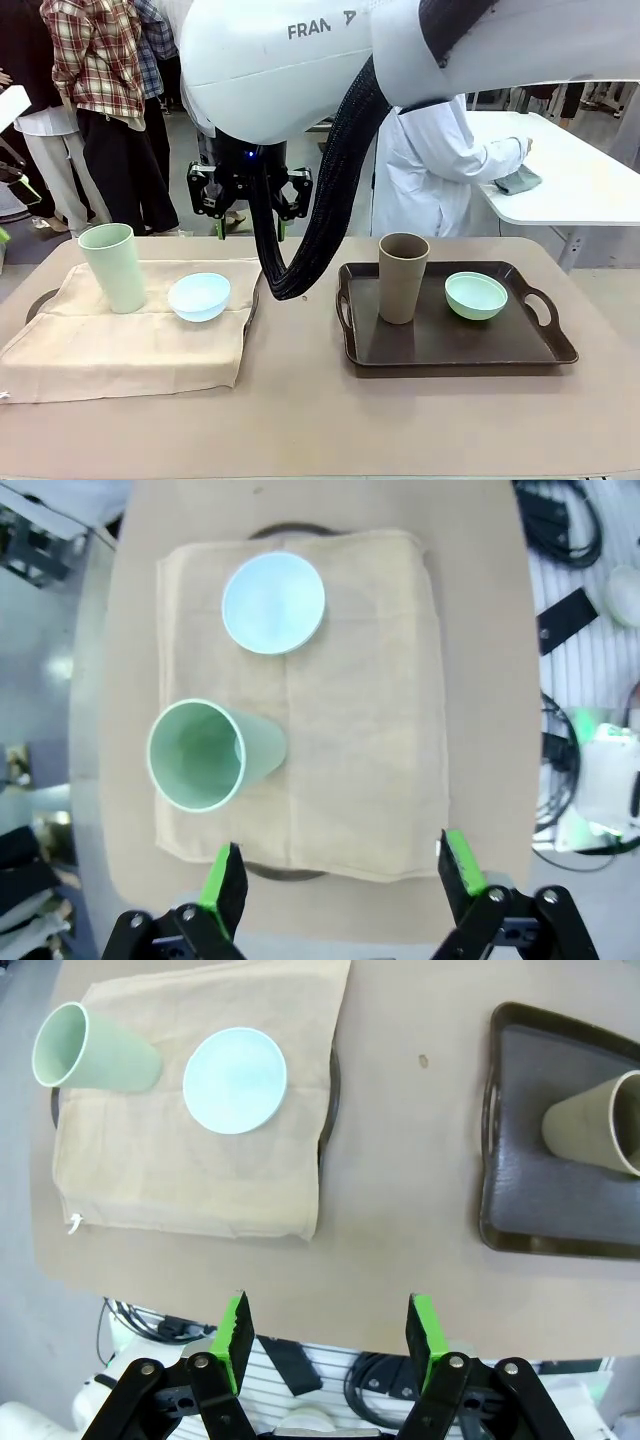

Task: Set up a tray with a mat and arrange the tableware.
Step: Pick up the Picnic Bowl and Reusable plastic cup from the Handle tray in front of the human's position and hold them in the air.

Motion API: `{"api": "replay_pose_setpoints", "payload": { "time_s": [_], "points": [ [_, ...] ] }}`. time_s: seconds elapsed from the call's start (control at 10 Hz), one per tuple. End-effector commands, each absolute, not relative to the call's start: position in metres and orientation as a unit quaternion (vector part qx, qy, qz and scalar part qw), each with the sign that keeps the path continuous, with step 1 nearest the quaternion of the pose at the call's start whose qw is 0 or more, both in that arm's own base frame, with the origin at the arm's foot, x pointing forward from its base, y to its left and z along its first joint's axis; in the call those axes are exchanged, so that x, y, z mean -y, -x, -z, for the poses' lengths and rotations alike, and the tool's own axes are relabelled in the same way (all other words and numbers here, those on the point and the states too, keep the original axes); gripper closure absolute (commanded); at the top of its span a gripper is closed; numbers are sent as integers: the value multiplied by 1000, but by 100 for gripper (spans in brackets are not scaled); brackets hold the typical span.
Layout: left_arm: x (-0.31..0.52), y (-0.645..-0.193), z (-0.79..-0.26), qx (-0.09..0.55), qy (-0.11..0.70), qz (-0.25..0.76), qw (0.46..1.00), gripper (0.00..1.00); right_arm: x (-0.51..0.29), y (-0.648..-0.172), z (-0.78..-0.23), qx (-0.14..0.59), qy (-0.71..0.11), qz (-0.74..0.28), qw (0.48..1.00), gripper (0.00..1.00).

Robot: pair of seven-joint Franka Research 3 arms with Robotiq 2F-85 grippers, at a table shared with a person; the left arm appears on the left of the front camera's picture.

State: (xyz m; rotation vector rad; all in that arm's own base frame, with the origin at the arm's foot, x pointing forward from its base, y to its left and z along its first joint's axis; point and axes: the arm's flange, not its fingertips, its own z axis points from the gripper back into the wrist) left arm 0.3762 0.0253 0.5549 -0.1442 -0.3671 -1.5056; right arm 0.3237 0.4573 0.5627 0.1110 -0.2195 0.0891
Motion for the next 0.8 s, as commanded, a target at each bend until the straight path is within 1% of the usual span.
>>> {"api": "replay_pose_setpoints", "payload": {
  "time_s": [0.0, 0.1, 0.2, 0.3, 0.5, 0.7],
  "points": [
    [-6, -382, -563, 177, 67, 594, 782, 0, -451, -333, -569, 125, -38, -36, 991, 20],
    [2, -383, -563, 180, 100, 513, 833, 0, -428, -337, -571, 137, -42, -43, 989, 20],
    [3, -384, -564, 171, 117, 455, 866, 0, -394, -337, -575, 133, -51, -74, 987, 20],
    [1, -383, -567, 163, 134, 406, 889, 0, -350, -334, -583, 138, -71, -77, 985, 20],
    [-9, -389, -568, 159, 163, 314, 922, 0, -279, -328, -593, 124, -132, -88, 980, 20],
    [-37, -393, -569, 157, 189, 220, 944, 0, -213, -312, -597, 122, -166, -155, 966, 20]
  ]
}}
